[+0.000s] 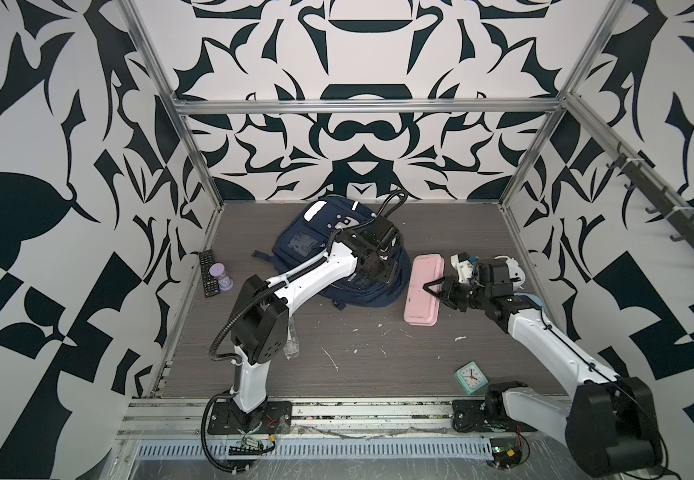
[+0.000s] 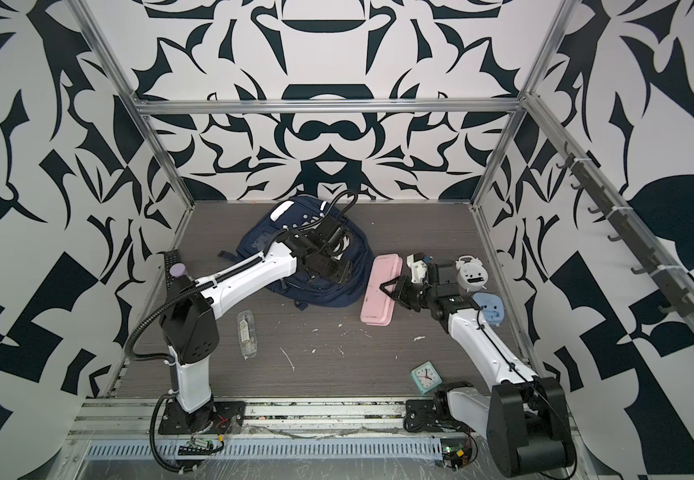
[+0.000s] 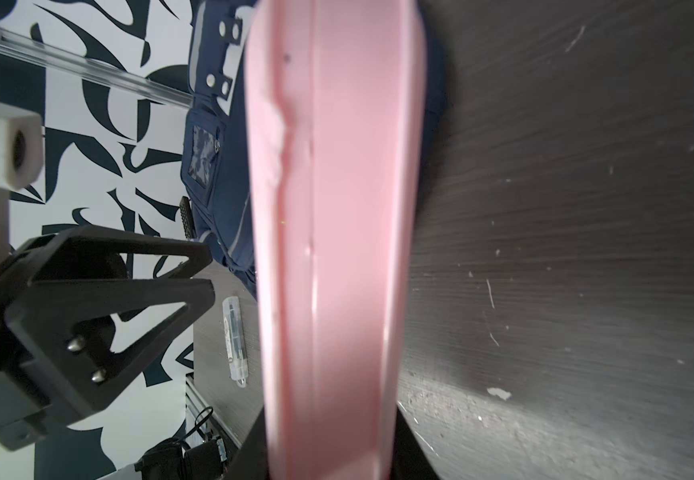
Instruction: Pack the student bag
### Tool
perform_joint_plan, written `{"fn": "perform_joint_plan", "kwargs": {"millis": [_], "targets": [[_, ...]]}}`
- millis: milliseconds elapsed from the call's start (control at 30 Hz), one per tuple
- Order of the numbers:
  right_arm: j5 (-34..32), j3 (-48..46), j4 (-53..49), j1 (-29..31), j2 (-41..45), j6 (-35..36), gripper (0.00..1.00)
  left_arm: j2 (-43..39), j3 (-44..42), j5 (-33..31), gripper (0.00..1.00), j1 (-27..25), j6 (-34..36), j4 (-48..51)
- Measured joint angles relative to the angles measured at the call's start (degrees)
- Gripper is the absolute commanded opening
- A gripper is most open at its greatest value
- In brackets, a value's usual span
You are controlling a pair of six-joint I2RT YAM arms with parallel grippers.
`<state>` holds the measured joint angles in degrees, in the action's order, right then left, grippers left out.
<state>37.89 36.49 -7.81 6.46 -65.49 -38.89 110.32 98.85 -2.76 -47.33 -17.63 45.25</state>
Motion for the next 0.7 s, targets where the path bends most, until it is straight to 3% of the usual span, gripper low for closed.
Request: {"fn": "perform_joint_plan", "kwargs": {"millis": [333,700], "targets": [[0.26,0.26,4.37,-0.39,-4.44,-2.12,0.20,2.71,0.13,-9.73,0.55,-0.04,6.47,2.19],[0.92,0.33,8.11,-0.59,-4.74,-3.74,0.20,7.43,0.50,-13.88,0.52,-0.50,10.67,2.16]]}}
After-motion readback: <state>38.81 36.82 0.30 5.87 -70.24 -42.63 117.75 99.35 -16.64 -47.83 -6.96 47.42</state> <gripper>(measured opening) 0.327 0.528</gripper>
